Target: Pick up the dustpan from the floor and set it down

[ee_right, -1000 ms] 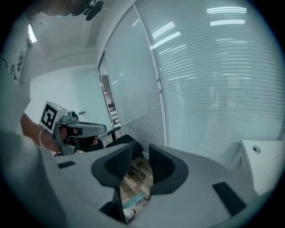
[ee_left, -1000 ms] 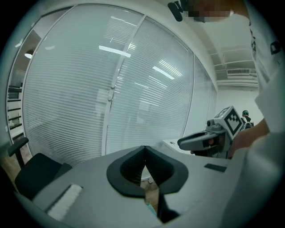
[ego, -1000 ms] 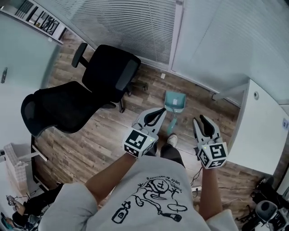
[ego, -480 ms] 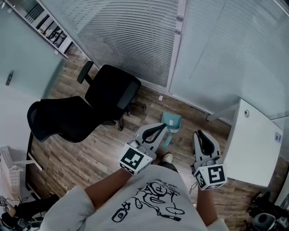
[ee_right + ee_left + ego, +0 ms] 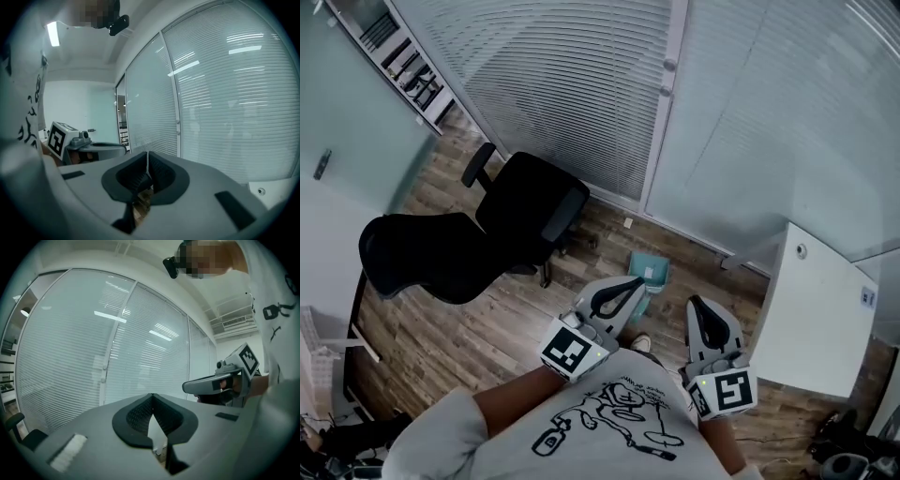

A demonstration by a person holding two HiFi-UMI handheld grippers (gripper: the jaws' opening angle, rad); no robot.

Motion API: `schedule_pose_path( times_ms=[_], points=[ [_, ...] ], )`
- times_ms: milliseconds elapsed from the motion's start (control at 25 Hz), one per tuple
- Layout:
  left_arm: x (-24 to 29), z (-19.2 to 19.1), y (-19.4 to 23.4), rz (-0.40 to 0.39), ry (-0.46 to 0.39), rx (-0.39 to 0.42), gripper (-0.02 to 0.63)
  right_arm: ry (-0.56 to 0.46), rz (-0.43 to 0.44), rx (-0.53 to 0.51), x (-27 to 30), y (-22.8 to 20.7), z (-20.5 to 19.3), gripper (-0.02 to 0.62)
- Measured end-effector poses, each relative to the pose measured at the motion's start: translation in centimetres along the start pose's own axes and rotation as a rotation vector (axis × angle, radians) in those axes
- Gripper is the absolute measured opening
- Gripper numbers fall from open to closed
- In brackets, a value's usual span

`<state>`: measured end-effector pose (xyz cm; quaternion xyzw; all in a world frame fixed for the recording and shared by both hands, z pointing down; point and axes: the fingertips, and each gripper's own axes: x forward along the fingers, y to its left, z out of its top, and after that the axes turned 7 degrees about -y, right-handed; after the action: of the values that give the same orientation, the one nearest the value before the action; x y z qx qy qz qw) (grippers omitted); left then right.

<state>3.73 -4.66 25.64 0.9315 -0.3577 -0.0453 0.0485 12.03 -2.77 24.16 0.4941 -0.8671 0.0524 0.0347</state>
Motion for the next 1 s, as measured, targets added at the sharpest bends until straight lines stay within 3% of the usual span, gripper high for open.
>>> schedule_pose_path(
  times_ms=[1000],
  points=[
    [-0.3, -1.3, 0.3, 0.025, 0.022, -0.044, -0.003, -0.008, -0.018, -0.014, 0.5, -0.4, 0.0, 0.006]
  ],
)
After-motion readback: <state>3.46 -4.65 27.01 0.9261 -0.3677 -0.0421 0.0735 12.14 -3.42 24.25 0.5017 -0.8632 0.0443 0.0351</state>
